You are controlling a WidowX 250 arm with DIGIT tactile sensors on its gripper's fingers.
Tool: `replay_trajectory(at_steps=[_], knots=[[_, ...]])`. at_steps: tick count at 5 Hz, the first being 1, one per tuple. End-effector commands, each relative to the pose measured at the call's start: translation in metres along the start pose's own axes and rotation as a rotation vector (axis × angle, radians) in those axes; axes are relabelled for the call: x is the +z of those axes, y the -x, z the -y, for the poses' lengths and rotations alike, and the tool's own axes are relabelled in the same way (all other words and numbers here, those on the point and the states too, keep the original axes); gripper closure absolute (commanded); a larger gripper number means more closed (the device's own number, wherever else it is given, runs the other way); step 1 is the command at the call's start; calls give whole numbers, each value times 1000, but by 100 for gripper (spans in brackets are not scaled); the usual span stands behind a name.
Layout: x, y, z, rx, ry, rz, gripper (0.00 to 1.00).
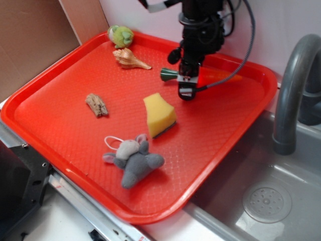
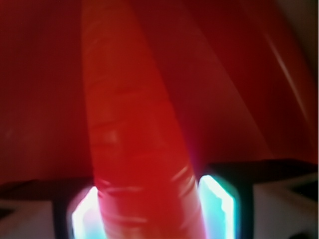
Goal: Grab the carrot.
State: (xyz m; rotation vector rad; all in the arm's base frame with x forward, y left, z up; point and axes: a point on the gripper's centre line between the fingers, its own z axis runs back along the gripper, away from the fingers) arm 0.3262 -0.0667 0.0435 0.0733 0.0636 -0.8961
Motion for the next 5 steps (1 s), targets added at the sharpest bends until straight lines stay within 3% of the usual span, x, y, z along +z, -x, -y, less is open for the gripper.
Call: replay_trajectory(at_steps=[1, 2, 3, 4, 5], knots=[[108, 67, 16, 429, -147, 28, 100], [133, 96, 30, 669, -140, -64, 100], [170, 121, 62, 918, -45, -28, 100], [181, 121, 71, 947, -76, 23, 100], [179, 120, 57, 965, 31, -16, 100]])
